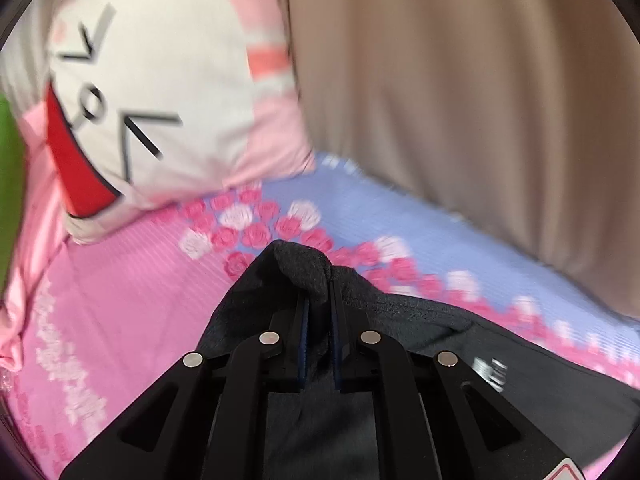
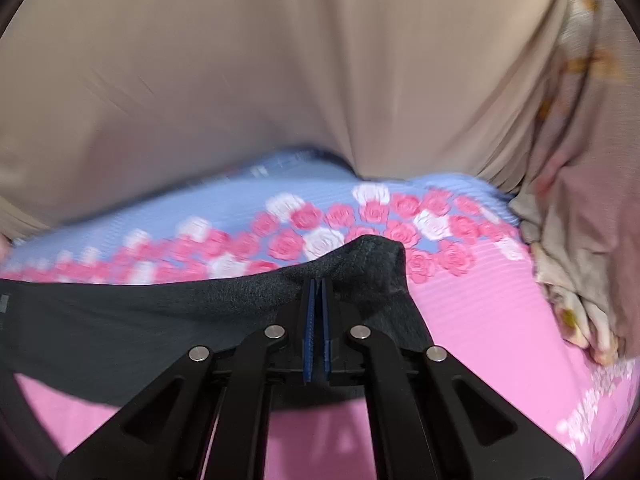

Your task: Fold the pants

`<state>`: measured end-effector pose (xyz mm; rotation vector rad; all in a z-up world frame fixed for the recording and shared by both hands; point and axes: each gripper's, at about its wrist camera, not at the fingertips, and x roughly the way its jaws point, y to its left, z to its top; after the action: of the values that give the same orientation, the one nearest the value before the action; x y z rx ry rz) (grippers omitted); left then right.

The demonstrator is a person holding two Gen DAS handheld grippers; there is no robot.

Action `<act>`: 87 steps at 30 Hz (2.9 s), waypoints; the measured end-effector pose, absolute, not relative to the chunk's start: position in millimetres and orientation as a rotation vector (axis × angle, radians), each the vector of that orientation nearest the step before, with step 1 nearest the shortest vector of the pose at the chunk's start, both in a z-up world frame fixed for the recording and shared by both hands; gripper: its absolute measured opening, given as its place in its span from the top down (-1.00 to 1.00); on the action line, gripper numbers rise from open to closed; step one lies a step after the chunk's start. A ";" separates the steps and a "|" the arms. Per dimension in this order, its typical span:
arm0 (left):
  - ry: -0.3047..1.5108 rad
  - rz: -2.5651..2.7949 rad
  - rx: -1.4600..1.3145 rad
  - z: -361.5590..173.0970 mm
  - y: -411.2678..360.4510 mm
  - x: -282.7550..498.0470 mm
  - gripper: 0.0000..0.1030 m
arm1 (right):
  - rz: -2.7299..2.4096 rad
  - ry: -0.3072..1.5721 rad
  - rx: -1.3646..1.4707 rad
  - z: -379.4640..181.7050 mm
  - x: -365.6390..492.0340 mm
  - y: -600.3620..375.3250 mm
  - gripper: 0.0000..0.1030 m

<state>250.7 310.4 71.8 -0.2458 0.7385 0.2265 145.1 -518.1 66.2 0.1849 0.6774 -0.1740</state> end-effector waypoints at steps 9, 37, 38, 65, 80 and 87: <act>0.725 0.157 -0.248 95.6 325.6 103.9 0.79 | -0.118 0.669 0.153 70.4 5.0 -511.9 0.99; 0.816 0.107 -0.752 59.6 372.9 22.2 0.89 | -0.135 0.627 0.313 43.8 -139.5 -479.4 -0.03; 0.840 0.138 -0.720 54.4 375.1 20.3 0.89 | -0.135 0.634 0.319 41.5 -134.1 -480.5 -0.03; 0.984 0.263 -0.537 27.8 384.4 49.3 0.87 | -0.269 0.866 0.406 -5.6 -60.0 -550.7 0.96; 1.011 0.303 -0.397 22.5 370.9 47.3 0.69 | -0.244 0.883 0.377 -0.1 -67.1 -550.4 0.93; 0.891 0.350 -0.317 59.7 343.7 3.1 -0.14 | -0.307 0.850 0.388 1.6 -110.0 -558.4 0.36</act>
<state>3.1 343.7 59.7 -0.3167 0.8912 0.3499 -110.0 -558.4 1.6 0.3883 0.8501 -0.3066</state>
